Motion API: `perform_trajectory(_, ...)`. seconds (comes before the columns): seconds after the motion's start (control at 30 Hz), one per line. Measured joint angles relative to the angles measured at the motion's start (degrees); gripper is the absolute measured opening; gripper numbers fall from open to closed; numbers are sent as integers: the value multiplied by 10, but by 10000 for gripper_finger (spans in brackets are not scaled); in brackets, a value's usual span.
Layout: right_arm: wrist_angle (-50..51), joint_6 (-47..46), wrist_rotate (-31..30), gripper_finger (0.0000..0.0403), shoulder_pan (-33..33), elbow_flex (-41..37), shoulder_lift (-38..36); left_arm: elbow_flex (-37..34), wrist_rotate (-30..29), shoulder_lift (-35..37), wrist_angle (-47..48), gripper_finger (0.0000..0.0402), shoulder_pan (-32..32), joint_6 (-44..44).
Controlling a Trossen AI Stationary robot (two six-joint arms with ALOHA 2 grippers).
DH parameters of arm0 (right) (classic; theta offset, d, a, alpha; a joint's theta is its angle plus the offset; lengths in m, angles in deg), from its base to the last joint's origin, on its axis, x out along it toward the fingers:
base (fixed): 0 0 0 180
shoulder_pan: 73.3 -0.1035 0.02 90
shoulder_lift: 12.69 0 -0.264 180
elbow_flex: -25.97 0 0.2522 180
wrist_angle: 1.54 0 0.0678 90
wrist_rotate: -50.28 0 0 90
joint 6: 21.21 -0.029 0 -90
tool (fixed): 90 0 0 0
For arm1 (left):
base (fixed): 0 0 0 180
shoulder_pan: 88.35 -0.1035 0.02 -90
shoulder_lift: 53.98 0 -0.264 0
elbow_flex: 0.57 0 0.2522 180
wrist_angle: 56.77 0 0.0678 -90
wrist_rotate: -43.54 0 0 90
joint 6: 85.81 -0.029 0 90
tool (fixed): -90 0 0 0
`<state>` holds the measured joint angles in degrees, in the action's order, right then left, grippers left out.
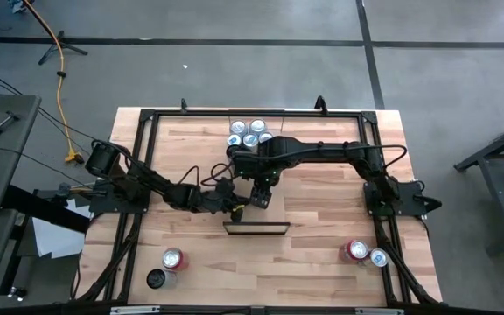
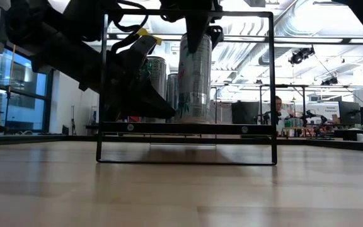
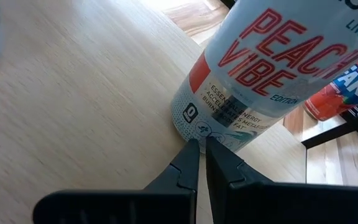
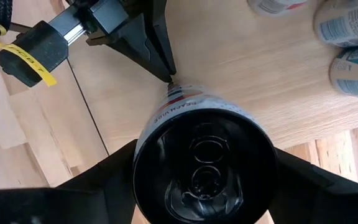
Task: Place canned beverage on shelf
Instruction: Put the white pink soda can on the shelf aligned with the other white pink soda can
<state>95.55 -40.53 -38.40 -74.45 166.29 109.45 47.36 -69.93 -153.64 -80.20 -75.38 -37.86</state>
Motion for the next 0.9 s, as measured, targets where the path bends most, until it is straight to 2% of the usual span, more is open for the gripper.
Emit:
perform_trajectory(0.6, -5, 14, -4, 268, 0, 0, 0, 0, 30, 0, 2, 0, 0, 0)
perform_trajectory(0.73, -15, 28, -11, 296, -2, 0, 0, 0, 41, 0, 1, 0, 0, 0)
perform_trajectory(0.9, -12, 29, -24, 351, -4, 0, 0, 0, 42, 0, 2, 0, 1, 0)
